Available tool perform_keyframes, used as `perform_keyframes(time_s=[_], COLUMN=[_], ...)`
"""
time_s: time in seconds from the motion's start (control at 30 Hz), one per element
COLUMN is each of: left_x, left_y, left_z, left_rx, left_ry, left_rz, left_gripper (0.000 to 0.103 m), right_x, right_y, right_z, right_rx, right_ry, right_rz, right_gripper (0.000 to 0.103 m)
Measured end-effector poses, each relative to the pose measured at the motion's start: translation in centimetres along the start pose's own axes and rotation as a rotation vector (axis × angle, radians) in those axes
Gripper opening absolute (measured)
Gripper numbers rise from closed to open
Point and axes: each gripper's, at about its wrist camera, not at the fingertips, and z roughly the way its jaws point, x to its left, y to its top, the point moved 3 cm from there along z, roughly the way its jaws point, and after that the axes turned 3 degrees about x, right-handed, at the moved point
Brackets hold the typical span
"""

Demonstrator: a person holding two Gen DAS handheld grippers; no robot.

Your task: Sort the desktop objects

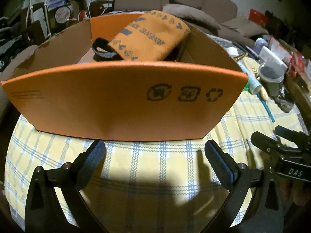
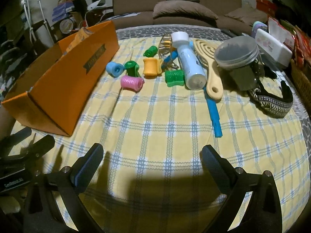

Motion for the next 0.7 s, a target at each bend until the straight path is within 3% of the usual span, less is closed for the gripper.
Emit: perform_keyframes(time_s=[0.33, 0.7], left_x=[-0.8, -1.2], left_y=[-0.3, -0.1], left_z=[1.7, 2.0], left_rx=[0.068, 0.069], left_ry=[0.067, 0.066], left_rz=[0.036, 0.036], left_gripper=[0.103, 0.103], right_x=[-0.3, -0.1], right_y=[-0.6, -0.5], right_z=[0.9, 1.0], right_rx=[0.012, 0.023], right_ry=[-0.053, -0.084], right_rz=[-0.006, -0.027], right_gripper=[0.103, 0.103])
